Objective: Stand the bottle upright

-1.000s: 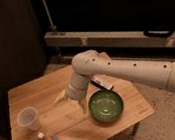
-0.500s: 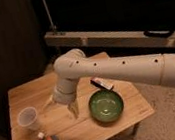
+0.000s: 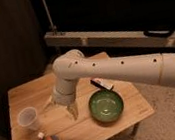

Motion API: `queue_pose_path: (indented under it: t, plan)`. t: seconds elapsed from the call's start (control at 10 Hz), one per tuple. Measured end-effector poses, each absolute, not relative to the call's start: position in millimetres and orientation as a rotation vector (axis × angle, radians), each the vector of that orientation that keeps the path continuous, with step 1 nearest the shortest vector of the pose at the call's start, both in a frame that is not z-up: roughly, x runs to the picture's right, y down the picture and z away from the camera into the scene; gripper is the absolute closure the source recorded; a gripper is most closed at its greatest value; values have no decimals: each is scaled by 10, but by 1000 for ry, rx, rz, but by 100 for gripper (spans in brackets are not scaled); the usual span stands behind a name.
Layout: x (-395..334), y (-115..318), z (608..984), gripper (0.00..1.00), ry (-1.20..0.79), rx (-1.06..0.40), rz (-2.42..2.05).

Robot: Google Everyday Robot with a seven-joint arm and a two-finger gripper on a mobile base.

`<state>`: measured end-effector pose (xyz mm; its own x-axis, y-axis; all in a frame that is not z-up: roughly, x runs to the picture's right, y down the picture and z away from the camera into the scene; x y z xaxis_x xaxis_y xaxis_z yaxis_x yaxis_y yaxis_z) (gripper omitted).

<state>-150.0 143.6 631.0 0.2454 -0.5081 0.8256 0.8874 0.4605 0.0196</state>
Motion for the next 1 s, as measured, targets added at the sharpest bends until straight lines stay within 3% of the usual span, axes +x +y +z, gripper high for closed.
queue_pose_path:
  t: [0.5, 0.7, 1.0]
  plan:
    - [-1523, 1534, 6339, 20, -570, -426, -764]
    - [-1595, 1539, 6405, 20, -575, -422, -728]
    - [-1557, 1427, 6610, 20, -764, -481, -646]
